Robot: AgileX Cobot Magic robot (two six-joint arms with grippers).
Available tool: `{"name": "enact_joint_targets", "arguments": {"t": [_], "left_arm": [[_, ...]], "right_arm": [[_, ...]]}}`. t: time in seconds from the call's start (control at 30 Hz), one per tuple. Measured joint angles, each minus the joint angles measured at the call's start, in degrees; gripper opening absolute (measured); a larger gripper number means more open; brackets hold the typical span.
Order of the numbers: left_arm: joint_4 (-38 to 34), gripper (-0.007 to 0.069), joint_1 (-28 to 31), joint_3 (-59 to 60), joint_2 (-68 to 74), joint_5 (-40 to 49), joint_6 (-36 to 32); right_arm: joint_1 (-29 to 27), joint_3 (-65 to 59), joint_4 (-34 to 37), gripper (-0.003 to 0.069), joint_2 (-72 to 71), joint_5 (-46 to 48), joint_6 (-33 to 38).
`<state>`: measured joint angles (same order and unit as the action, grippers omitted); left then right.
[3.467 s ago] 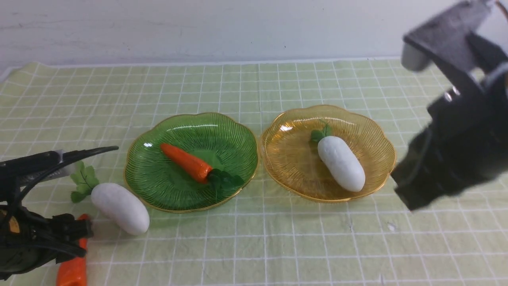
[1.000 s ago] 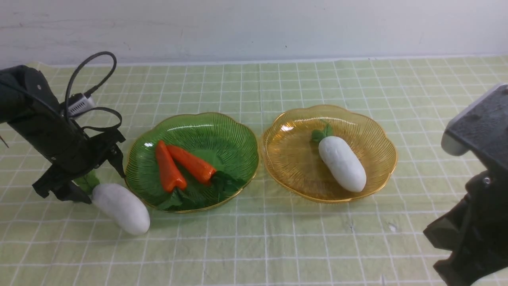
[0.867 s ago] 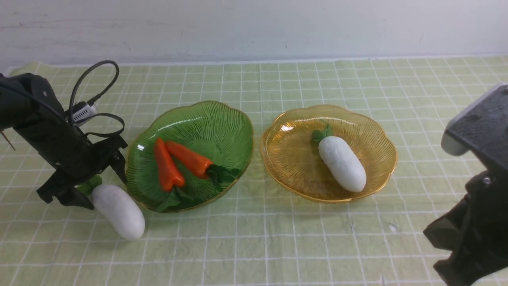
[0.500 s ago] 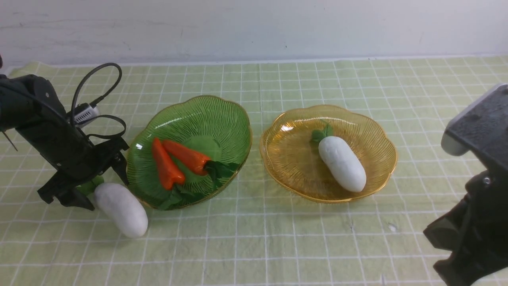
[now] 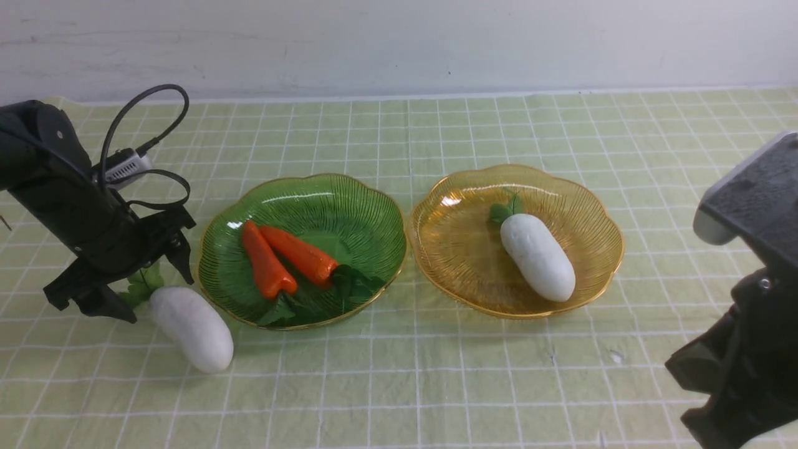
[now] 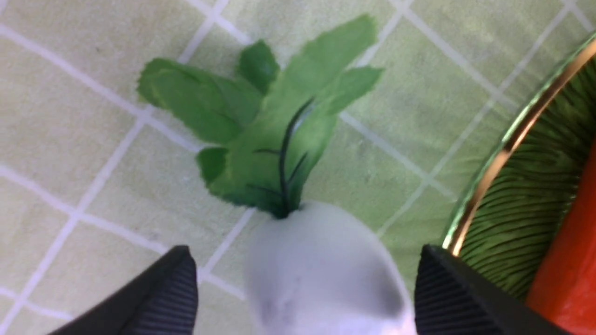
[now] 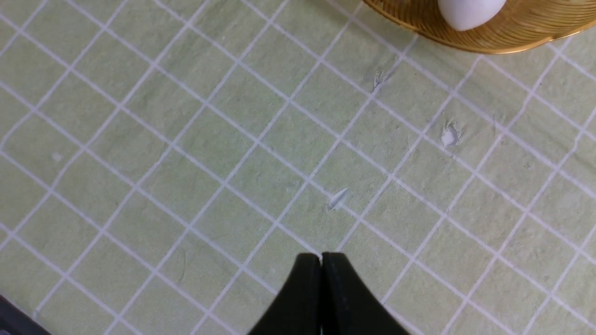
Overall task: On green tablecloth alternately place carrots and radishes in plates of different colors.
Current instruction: 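Pick up the white radish and place it on the plate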
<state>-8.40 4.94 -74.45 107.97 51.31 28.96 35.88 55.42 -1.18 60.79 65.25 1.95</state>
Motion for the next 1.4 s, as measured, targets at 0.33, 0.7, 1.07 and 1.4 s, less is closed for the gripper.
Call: {"name": "enact_joint_targets", "arguments": {"t": [0.33, 0.7, 1.07, 1.4], "left_arm": [[0.3, 0.0562, 0.0, 0.0, 1.4, -0.6, 0.0], [1.8, 0.0447, 0.0, -0.4, 3.4, 1.1, -3.2], [4.5, 0.0444, -1.0, -16.3, -1.2, 17.0, -11.0], [-6.2, 0.0444, -15.1, -33.8, 2.5, 18.2, -15.1]], "right_arm": [[0.0, 0.0, 1.9, -0.0015, 0.0, 0.1, 0.4], [0.0, 0.0, 2.0, -0.0015, 0.0, 0.1, 0.4], [0.0, 0.0, 2.1, -0.0015, 0.0, 0.2, 0.4], [0.0, -0.1, 2.1, -0.0015, 0.0, -0.2, 0.4]]}}
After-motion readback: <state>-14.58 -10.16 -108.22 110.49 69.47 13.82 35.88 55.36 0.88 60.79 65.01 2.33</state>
